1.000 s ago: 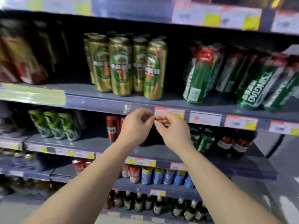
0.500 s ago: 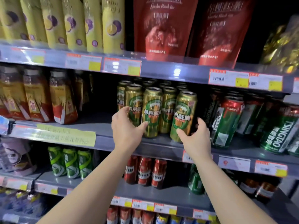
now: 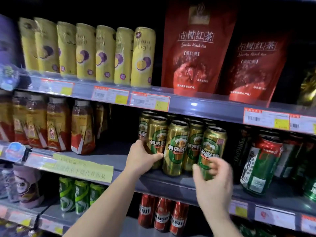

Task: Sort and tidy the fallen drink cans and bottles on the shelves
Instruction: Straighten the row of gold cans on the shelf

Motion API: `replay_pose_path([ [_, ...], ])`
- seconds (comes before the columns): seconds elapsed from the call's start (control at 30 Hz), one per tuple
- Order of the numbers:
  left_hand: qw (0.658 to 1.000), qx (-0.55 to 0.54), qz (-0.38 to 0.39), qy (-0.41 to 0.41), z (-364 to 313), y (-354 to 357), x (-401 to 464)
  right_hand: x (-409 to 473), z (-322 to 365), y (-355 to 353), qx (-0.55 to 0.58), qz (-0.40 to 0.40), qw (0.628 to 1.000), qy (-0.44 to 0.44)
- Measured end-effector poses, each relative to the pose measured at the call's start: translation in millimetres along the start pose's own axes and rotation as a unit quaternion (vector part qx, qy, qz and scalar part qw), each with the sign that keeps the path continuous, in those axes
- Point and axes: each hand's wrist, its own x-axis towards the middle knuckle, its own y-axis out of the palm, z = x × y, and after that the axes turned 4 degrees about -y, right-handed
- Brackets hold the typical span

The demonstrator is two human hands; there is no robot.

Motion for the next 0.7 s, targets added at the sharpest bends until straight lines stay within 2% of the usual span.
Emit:
replay_pose_path([
  [0.1,1.000,0.010,-0.006,0.028,3.0,-2.7,-0.6,-7.7,17.5,25.8,-0.072,0.195,0.976,-0.063],
  [0.13,0.999,0.012,-0.007,0.032,5.7,-4.8,-0.4,-6.5,19.5,33.0,-0.106,0.229,0.965,-0.076],
  [0.3,0.999,0.023,-0.005,0.038,19.1,-20.1,4.4,-0.9,21.7,50.1,-0.137,0.246,0.957,-0.063],
  [0.5,0.999,0.020,-0.005,0.041,26.7,-36.3,7.5,3.1,26.5,65.6,-0.161,0.316,0.934,-0.035],
  [0.7,0.999,0.013,0.010,0.037,26.5,-39.9,8.2,6.5,29.7,72.4,-0.202,0.313,0.927,-0.042],
])
